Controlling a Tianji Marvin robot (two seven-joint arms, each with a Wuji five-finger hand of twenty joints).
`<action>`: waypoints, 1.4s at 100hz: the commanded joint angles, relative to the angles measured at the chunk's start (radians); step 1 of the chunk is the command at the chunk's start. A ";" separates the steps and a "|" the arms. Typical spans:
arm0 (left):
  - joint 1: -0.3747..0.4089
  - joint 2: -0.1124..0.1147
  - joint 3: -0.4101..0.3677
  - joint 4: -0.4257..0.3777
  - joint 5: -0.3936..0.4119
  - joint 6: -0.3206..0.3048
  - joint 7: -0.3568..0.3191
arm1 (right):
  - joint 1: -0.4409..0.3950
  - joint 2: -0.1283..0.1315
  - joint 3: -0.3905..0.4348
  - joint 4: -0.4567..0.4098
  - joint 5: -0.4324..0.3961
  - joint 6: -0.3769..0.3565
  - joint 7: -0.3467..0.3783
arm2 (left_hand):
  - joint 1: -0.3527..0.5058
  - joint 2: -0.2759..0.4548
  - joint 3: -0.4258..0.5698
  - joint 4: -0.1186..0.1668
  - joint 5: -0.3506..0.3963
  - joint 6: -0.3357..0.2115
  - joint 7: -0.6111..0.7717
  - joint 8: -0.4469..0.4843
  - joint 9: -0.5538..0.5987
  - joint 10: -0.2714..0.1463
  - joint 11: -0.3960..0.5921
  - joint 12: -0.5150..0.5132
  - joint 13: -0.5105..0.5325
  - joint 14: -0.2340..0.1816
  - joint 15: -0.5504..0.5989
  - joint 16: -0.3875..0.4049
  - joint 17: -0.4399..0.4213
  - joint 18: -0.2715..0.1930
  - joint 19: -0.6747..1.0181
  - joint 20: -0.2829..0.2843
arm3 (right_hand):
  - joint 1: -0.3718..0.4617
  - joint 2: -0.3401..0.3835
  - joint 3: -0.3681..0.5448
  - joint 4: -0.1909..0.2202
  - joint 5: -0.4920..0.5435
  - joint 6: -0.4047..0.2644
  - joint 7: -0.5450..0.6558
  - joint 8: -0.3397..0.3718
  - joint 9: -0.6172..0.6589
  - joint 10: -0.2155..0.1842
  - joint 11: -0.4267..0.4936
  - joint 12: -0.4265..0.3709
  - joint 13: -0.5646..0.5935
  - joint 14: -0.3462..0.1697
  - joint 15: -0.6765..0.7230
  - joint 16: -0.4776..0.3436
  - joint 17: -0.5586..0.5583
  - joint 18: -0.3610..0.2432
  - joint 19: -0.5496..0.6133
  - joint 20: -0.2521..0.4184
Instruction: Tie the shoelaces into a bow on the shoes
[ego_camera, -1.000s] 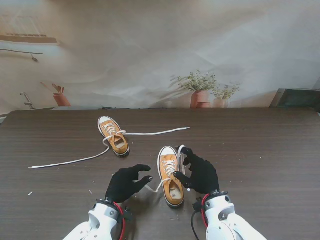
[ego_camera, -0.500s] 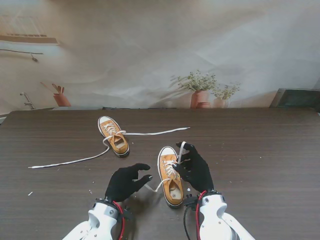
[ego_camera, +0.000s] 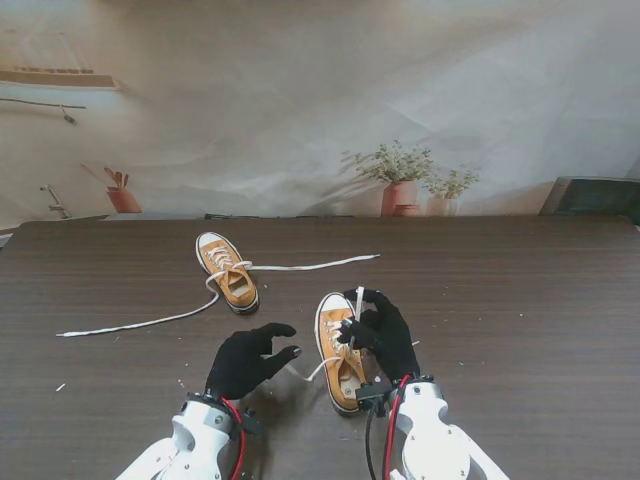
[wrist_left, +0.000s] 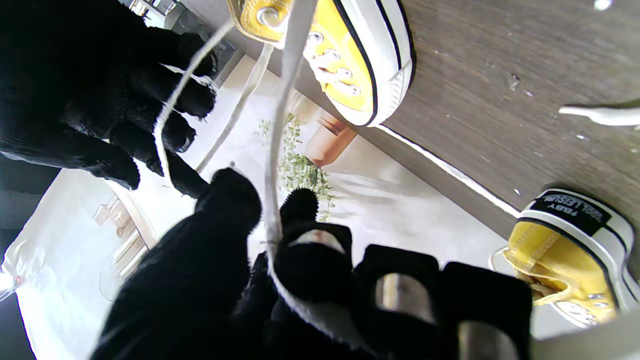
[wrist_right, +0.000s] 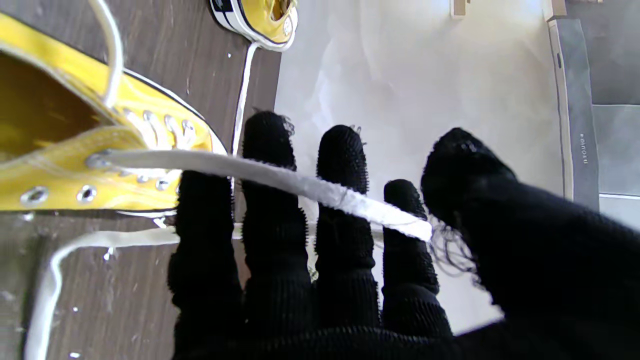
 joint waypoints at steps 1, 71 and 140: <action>0.000 0.004 -0.007 -0.019 0.000 -0.005 -0.022 | -0.006 0.004 0.000 -0.010 0.007 0.009 0.019 | 0.032 0.009 -0.030 -0.009 0.017 -0.025 0.009 -0.012 0.043 -0.010 0.016 0.021 0.027 0.022 0.045 -0.017 0.035 -0.191 0.263 0.014 | 0.015 -0.012 0.019 -0.018 0.087 0.006 0.001 0.033 0.037 0.000 0.096 0.050 0.049 0.010 0.091 0.053 0.021 0.037 0.079 0.092; -0.062 0.004 -0.036 -0.059 -0.053 -0.046 -0.085 | 0.040 -0.005 -0.019 -0.016 0.020 0.084 0.015 | 0.060 0.028 -0.079 -0.002 0.023 -0.035 0.027 -0.013 0.040 -0.012 0.018 0.023 0.027 0.020 0.045 -0.018 0.035 -0.184 0.263 0.013 | -0.134 0.131 -0.016 -0.057 0.499 -0.030 0.324 0.124 0.136 0.055 0.134 0.189 0.072 0.075 0.219 0.052 0.023 0.103 0.102 0.248; -0.307 0.003 0.110 -0.139 -0.095 -0.018 -0.201 | 0.048 0.051 0.014 0.030 0.069 -0.019 0.236 | 0.076 0.049 -0.127 0.005 0.025 -0.059 0.062 -0.007 0.040 -0.031 0.021 0.026 0.027 0.041 0.041 -0.017 0.035 -0.191 0.263 0.006 | -0.299 0.159 -0.212 0.078 0.195 -0.065 0.021 0.250 -0.219 0.078 0.079 0.188 -0.200 0.061 0.147 0.073 -0.211 0.059 -0.007 0.297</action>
